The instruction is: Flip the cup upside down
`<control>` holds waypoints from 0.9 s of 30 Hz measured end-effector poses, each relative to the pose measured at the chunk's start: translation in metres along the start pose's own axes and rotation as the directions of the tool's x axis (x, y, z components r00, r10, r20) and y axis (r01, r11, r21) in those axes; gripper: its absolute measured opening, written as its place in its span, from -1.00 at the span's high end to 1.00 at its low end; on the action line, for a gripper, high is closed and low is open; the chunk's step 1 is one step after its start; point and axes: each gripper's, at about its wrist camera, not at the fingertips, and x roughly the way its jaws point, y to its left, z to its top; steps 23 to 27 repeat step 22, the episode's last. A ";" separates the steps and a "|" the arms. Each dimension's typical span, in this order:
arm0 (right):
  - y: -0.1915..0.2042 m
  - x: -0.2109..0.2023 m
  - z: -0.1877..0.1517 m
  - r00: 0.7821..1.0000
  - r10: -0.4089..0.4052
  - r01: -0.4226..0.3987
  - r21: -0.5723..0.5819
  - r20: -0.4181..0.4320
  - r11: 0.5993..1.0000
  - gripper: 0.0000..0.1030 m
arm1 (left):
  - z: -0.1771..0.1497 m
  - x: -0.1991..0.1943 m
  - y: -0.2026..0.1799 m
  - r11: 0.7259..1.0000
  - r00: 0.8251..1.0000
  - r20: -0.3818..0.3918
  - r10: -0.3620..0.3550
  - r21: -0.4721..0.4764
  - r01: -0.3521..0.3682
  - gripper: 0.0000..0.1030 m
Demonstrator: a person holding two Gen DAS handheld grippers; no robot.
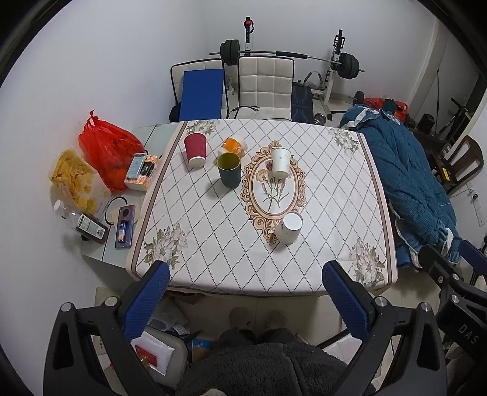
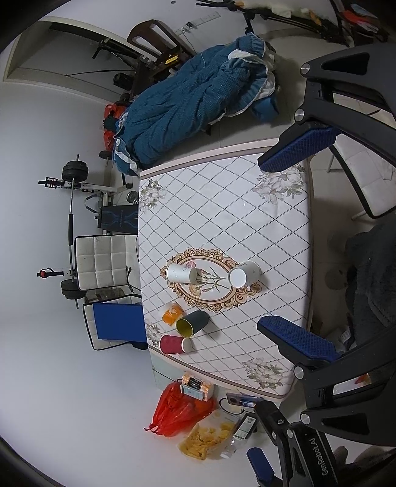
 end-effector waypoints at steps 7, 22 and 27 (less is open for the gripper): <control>0.000 0.000 0.000 1.000 0.001 -0.001 0.003 -0.002 1.000 -0.89 | -0.001 0.001 0.000 1.000 1.000 0.000 -0.002 -0.002 0.002 -1.00; 0.000 0.001 0.000 1.000 0.000 0.000 -0.001 -0.002 1.000 -0.89 | -0.003 0.003 -0.003 1.000 1.000 0.000 0.002 0.002 -0.002 -1.00; 0.000 0.001 0.000 1.000 0.000 0.000 -0.001 -0.002 1.000 -0.89 | -0.003 0.003 -0.003 1.000 1.000 0.000 0.002 0.002 -0.002 -1.00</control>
